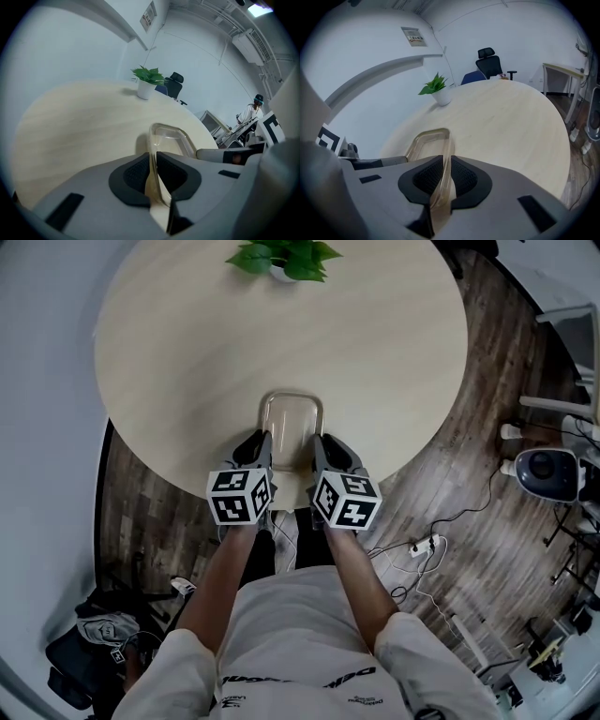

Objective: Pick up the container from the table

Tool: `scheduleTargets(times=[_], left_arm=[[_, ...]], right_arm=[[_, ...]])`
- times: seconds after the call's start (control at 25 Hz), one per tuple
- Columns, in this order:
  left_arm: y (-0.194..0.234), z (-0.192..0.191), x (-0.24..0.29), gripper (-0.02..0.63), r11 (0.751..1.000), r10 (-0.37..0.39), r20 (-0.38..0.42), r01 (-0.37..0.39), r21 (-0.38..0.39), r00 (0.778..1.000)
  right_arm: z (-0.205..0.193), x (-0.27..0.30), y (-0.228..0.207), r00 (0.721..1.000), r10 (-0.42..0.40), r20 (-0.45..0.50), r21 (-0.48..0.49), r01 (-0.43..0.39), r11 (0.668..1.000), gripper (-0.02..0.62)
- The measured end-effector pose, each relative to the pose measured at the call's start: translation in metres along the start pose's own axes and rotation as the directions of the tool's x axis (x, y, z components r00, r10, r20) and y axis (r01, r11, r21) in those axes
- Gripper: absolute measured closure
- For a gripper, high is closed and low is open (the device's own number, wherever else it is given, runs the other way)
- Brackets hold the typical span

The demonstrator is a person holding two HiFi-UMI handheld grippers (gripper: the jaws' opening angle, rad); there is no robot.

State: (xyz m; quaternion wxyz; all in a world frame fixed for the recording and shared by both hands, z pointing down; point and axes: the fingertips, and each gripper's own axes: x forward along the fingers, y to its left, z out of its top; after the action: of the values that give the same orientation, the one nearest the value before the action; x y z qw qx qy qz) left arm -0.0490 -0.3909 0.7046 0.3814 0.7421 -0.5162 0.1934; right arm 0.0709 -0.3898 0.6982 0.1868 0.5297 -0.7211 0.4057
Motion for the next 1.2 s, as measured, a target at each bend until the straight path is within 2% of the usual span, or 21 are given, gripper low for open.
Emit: scheduleTargets(times=[0.2, 0.6, 1.2], left_arm=[[-0.005, 0.0, -0.003, 0.565, 1.0, -0.007, 0.003, 0.007, -0.014, 1.0], [-0.023, 0.011, -0.027, 0.569, 1.0, -0.012, 0.048, 0.011, 0.01, 0.999], [-0.066, 0.038, -0.118, 0.569, 0.994, -0.053, 0.189, 0.034, 0.103, 0.98]], right_arm=[[0.0, -0.003, 0.0, 1.0, 0.006, 0.002, 0.004, -0.006, 1.0, 0.523], [0.015, -0.031, 0.008, 0.999, 0.004, 0.052, -0.019, -0.003, 1.0, 0.528], [0.034, -0.123, 0.048, 0.981, 0.019, 0.195, -0.093, -0.001, 0.996, 0.526]])
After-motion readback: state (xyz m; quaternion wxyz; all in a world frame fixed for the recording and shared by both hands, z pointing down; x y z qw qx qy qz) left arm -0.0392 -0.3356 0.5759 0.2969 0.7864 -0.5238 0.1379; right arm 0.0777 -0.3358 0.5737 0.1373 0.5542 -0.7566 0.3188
